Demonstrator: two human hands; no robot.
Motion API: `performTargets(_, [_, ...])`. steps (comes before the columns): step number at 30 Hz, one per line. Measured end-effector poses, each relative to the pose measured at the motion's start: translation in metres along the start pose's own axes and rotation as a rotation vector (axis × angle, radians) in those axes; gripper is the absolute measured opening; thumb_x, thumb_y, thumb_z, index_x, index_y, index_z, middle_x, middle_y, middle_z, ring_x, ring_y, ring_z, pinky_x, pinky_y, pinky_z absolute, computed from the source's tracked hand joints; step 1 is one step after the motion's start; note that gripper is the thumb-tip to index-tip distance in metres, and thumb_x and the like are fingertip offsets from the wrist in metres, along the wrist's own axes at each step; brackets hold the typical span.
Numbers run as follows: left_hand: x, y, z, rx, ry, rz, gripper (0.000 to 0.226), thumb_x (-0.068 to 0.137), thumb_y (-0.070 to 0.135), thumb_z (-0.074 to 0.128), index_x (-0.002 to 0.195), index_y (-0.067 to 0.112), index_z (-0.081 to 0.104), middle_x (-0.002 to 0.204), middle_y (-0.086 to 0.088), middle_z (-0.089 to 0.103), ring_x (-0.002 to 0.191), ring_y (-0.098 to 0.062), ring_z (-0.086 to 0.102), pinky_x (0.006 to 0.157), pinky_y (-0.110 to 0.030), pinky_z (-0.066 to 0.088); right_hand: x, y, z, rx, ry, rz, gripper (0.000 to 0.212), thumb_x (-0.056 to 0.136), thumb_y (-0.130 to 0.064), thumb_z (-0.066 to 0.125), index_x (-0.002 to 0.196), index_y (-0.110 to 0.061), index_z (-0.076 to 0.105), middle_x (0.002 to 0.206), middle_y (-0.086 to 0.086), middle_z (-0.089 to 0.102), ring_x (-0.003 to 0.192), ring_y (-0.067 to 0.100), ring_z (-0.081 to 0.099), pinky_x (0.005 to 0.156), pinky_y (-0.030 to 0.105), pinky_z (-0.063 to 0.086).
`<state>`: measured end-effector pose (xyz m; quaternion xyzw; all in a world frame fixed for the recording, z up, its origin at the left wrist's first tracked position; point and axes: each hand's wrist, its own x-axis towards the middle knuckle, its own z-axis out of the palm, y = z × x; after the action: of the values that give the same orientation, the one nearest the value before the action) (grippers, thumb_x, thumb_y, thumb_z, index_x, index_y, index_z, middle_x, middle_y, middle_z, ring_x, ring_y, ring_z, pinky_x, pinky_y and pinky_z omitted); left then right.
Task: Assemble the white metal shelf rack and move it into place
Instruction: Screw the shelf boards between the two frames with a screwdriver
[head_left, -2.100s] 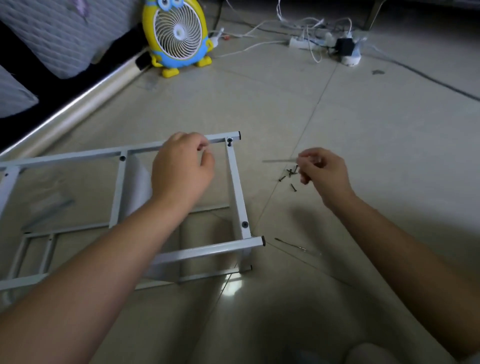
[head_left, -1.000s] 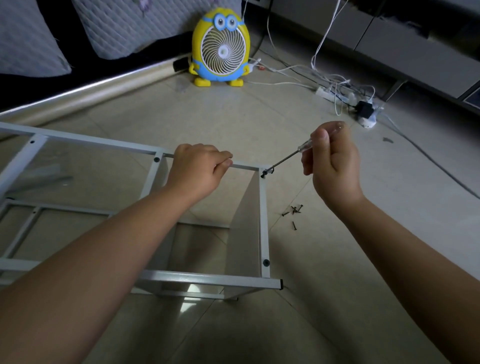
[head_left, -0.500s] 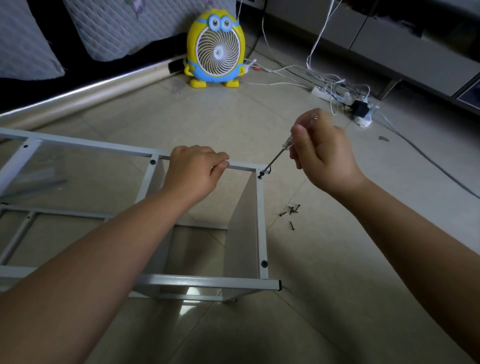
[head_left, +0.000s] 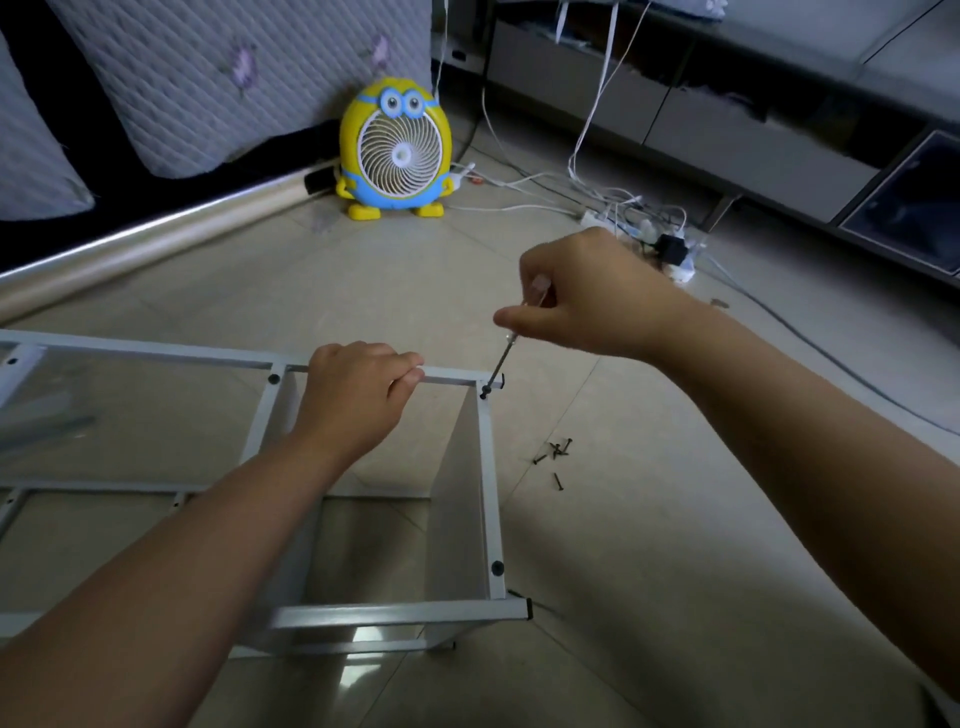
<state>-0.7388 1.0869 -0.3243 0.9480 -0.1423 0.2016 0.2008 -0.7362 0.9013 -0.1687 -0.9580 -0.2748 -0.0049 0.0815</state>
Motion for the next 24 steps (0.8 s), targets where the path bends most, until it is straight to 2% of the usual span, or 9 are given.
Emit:
performTargets(4, [0.002, 0.006, 0.000, -0.008, -0.053, -0.029, 0.031, 0.097, 0.025, 0.041, 0.117, 0.016, 0.064, 0.101, -0.004, 0.067, 0.091, -0.021, 0.057, 0.079, -0.030, 0.025, 0.009, -0.013, -0.004, -0.278, -0.050, 0.060, 0.048, 0.091, -0.044, 0.048, 0.053, -0.018, 0.033, 0.057, -0.004, 0.034, 0.060, 0.015, 0.032, 0.048, 0.023, 0.025])
performTargets(9, [0.002, 0.007, -0.002, 0.028, -0.106, -0.050, 0.034, 0.099, 0.029, 0.035, 0.121, 0.021, 0.060, 0.107, 0.002, 0.065, 0.096, -0.016, 0.055, 0.085, -0.029, 0.028, 0.012, -0.018, 0.000, -0.334, -0.008, 0.160, 0.055, 0.095, -0.050, 0.030, 0.056, -0.013, 0.040, 0.059, -0.001, 0.037, 0.053, 0.014, 0.033, 0.047, 0.025, 0.024])
performTargets(11, [0.002, 0.007, -0.002, 0.033, -0.115, -0.059, 0.036, 0.099, 0.030, 0.033, 0.120, 0.021, 0.061, 0.106, 0.002, 0.065, 0.096, -0.017, 0.055, 0.083, -0.030, 0.028, 0.008, -0.014, 0.004, -0.242, -0.004, 0.070, 0.042, 0.095, -0.045, 0.036, 0.082, -0.009, 0.052, 0.073, -0.004, 0.045, 0.064, 0.016, 0.040, 0.056, 0.028, 0.030])
performTargets(13, [0.001, 0.007, -0.004, 0.027, -0.088, -0.050, 0.046, 0.094, 0.035, 0.027, 0.116, 0.020, 0.064, 0.102, 0.000, 0.067, 0.093, -0.019, 0.057, 0.078, -0.030, 0.025, 0.002, -0.011, 0.003, -0.030, -0.059, -0.002, 0.022, 0.092, -0.028, 0.047, 0.102, -0.009, 0.048, 0.079, -0.009, 0.045, 0.068, 0.011, 0.041, 0.059, 0.024, 0.031])
performTargets(15, [0.002, 0.006, -0.006, 0.024, -0.083, -0.042, 0.053, 0.086, 0.037, 0.024, 0.114, 0.020, 0.066, 0.099, -0.001, 0.068, 0.091, -0.021, 0.057, 0.075, -0.029, 0.021, 0.000, -0.009, -0.003, 0.093, -0.142, -0.038, 0.008, 0.088, -0.011, 0.048, 0.095, -0.008, 0.046, 0.069, -0.012, 0.043, 0.059, 0.004, 0.040, 0.054, 0.013, 0.033])
performTargets(18, [0.001, 0.004, -0.006, 0.015, -0.097, -0.042, 0.052, 0.085, 0.035, 0.025, 0.111, 0.019, 0.067, 0.096, -0.002, 0.068, 0.089, -0.024, 0.058, 0.075, -0.029, 0.020, 0.000, -0.001, -0.006, 0.094, -0.170, -0.090, 0.008, 0.085, -0.003, 0.050, 0.088, -0.010, 0.048, 0.065, -0.012, 0.045, 0.055, -0.002, 0.047, 0.056, 0.005, 0.036])
performTargets(20, [0.001, 0.002, -0.005, 0.014, -0.069, -0.030, 0.045, 0.085, 0.031, 0.033, 0.105, 0.016, 0.070, 0.087, -0.005, 0.069, 0.082, -0.028, 0.060, 0.074, -0.030, 0.022, 0.001, 0.004, -0.008, 0.087, -0.163, -0.134, 0.007, 0.085, -0.002, 0.052, 0.089, -0.007, 0.053, 0.066, -0.009, 0.053, 0.055, -0.004, 0.052, 0.057, 0.006, 0.041])
performTargets(23, [0.000, 0.003, -0.005, 0.014, -0.065, -0.026, 0.042, 0.085, 0.030, 0.036, 0.100, 0.014, 0.072, 0.082, -0.007, 0.069, 0.078, -0.030, 0.061, 0.072, -0.031, 0.022, 0.000, 0.009, -0.011, 0.090, -0.152, -0.154, 0.006, 0.088, -0.007, 0.055, 0.089, -0.001, 0.058, 0.067, 0.006, 0.067, 0.056, 0.015, 0.066, 0.055, 0.016, 0.050])
performTargets(24, [0.001, 0.004, -0.006, 0.014, -0.076, -0.028, 0.043, 0.085, 0.031, 0.035, 0.101, 0.014, 0.071, 0.084, -0.007, 0.069, 0.080, -0.030, 0.061, 0.073, -0.031, 0.021, 0.000, 0.008, -0.011, 0.073, -0.133, -0.161, 0.010, 0.089, -0.009, 0.056, 0.086, 0.000, 0.059, 0.065, 0.007, 0.067, 0.054, 0.015, 0.065, 0.057, 0.014, 0.049])
